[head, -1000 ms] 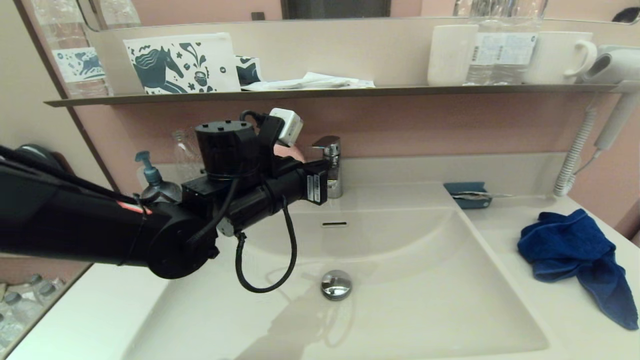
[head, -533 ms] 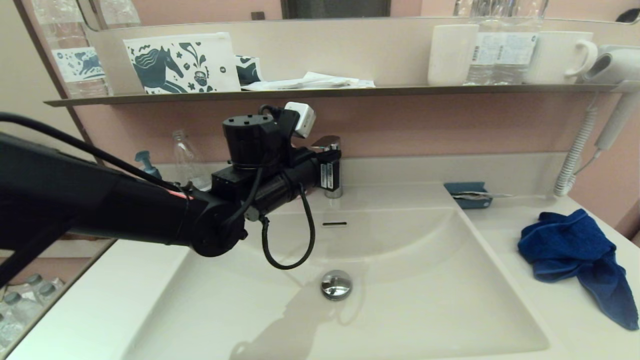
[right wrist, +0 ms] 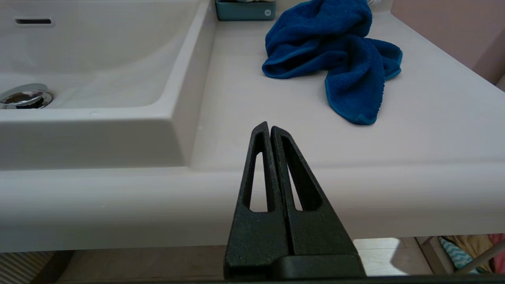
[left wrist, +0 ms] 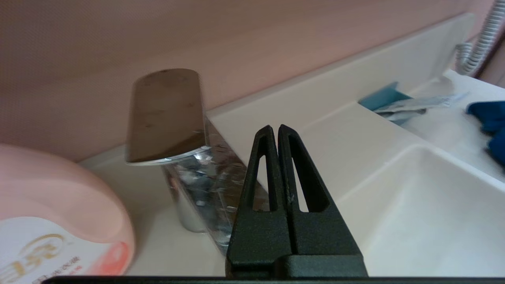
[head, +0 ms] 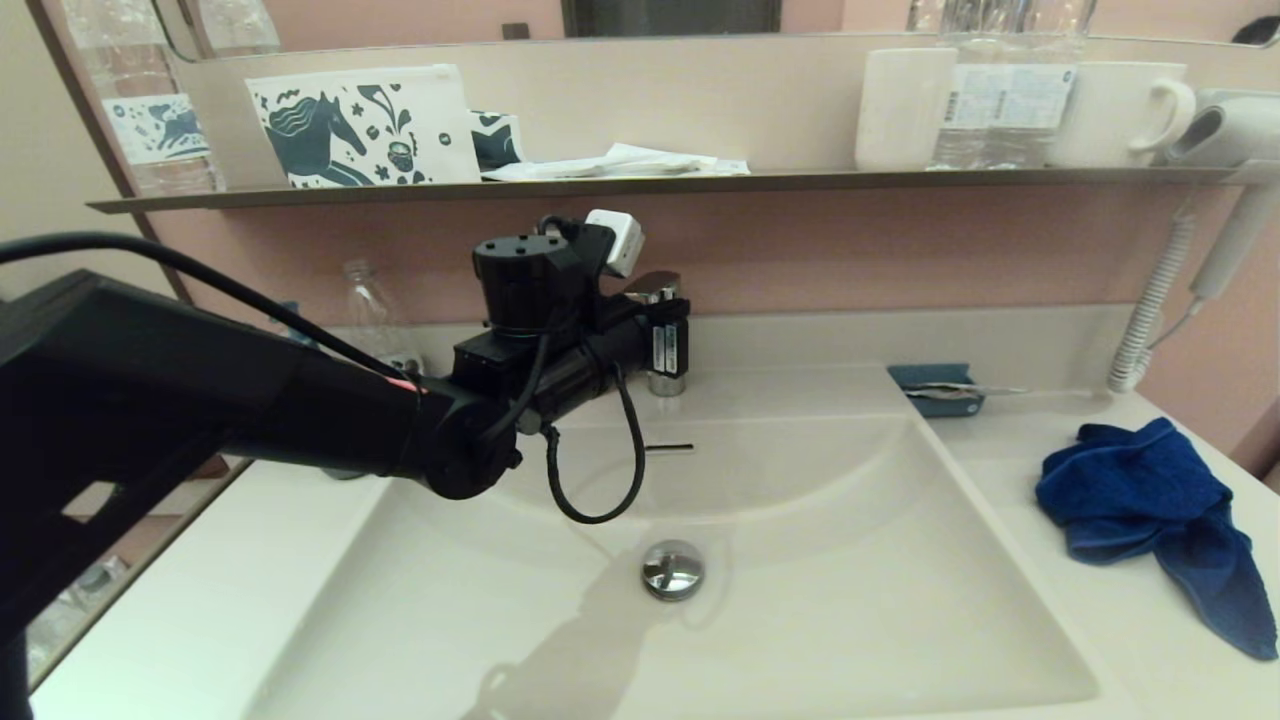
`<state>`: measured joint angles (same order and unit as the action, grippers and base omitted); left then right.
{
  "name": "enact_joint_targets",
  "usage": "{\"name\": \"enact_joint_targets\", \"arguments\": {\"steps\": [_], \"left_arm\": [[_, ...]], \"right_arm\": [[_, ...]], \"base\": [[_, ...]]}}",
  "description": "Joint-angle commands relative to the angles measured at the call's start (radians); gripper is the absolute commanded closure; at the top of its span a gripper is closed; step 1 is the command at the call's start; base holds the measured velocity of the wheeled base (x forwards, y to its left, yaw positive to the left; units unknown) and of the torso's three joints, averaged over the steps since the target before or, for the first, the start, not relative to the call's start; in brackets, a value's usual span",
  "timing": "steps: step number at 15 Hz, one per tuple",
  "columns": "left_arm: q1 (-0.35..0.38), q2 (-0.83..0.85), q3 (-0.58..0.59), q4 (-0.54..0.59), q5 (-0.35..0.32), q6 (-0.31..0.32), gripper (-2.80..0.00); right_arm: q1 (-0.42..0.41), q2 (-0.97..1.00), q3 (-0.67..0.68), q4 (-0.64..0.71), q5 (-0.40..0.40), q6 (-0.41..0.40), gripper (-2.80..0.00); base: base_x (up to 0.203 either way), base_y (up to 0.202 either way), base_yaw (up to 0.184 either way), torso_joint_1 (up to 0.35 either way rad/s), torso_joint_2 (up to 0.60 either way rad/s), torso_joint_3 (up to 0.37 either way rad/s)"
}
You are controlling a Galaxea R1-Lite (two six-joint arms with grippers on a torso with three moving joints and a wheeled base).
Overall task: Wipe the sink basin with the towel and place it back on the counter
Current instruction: Turn on the faucet
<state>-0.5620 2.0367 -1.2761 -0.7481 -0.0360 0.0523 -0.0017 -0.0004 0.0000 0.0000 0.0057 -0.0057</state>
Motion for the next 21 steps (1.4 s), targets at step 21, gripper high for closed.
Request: {"name": "enact_joint_targets", "arguments": {"steps": [21], "left_arm": [[0.051, -0.058, 0.037, -0.073, 0.038, -0.028, 0.0]], "right_arm": [[0.0, 0.0, 0.0, 0.0, 0.0, 0.0, 0.0]], "base": [[0.0, 0.0, 0.0, 0.0, 0.0, 0.0]]}}
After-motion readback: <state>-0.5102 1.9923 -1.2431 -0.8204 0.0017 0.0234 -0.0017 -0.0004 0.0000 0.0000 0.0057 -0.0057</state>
